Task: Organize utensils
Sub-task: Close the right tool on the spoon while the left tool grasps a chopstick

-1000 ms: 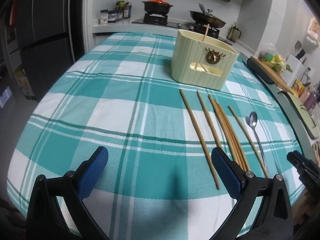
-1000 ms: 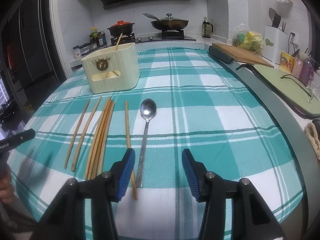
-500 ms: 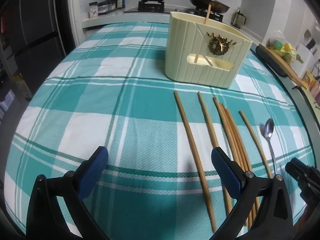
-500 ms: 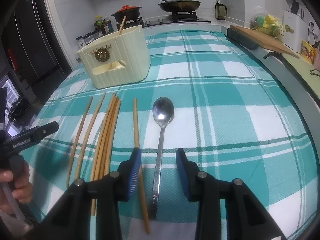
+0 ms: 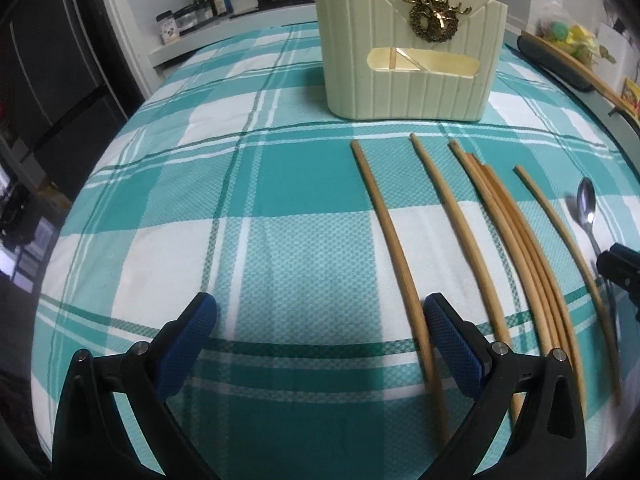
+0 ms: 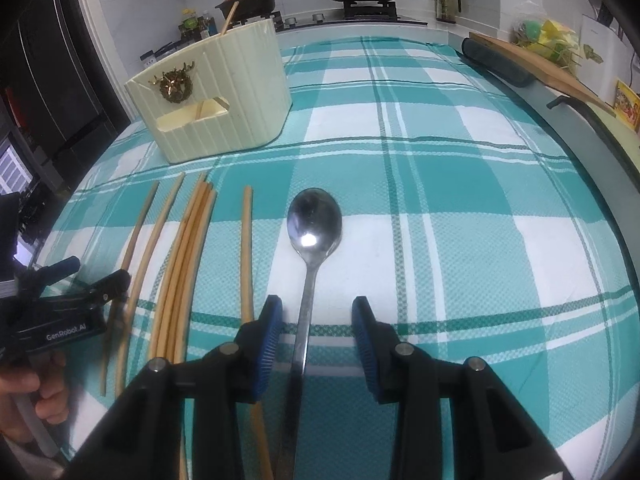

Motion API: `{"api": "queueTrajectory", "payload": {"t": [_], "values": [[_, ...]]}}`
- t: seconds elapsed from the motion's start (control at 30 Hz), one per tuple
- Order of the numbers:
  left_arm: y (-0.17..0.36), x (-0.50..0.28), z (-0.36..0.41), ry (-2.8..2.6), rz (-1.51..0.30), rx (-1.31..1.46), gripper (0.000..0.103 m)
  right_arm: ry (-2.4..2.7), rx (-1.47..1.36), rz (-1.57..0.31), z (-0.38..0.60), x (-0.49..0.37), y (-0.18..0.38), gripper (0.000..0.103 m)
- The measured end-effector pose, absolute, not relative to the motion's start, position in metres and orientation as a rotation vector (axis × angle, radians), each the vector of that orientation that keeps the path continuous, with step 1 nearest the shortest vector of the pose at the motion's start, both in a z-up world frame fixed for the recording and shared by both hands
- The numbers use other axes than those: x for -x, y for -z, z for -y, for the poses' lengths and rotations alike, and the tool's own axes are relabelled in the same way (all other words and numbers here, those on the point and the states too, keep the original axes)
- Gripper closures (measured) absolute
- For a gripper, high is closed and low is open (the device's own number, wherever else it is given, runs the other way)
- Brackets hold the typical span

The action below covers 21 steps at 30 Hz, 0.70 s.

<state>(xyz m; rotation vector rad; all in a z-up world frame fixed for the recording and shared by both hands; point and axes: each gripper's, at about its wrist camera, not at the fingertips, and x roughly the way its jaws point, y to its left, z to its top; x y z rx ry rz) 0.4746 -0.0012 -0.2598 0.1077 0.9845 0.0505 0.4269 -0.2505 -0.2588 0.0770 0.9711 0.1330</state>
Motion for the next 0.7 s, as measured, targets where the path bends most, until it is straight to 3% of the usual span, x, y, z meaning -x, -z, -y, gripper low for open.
{"api": "queueTrajectory", "payload": {"t": [0.1, 0.5, 0.57, 0.7], "values": [[0.260, -0.478, -0.012, -0.050, -1.008, -0.083, 0.000, -0.118, -0.032, -0.954, 0.244, -0.436, 0.262, 0.061], [0.263, -0.542, -0.006, 0.044, -1.113, -0.043, 0.003, -0.086, 0.044, -0.928, 0.232, -0.482, 0.265, 0.061], [0.261, -0.546, -0.004, 0.062, -1.112, -0.037, 0.014, -0.085, 0.045, -0.924, 0.231, -0.486, 0.265, 0.061], [0.255, -0.547, 0.006, 0.094, -1.098, -0.056, 0.046, -0.060, 0.046, -0.903, 0.229, -0.483, 0.266, 0.065]]}}
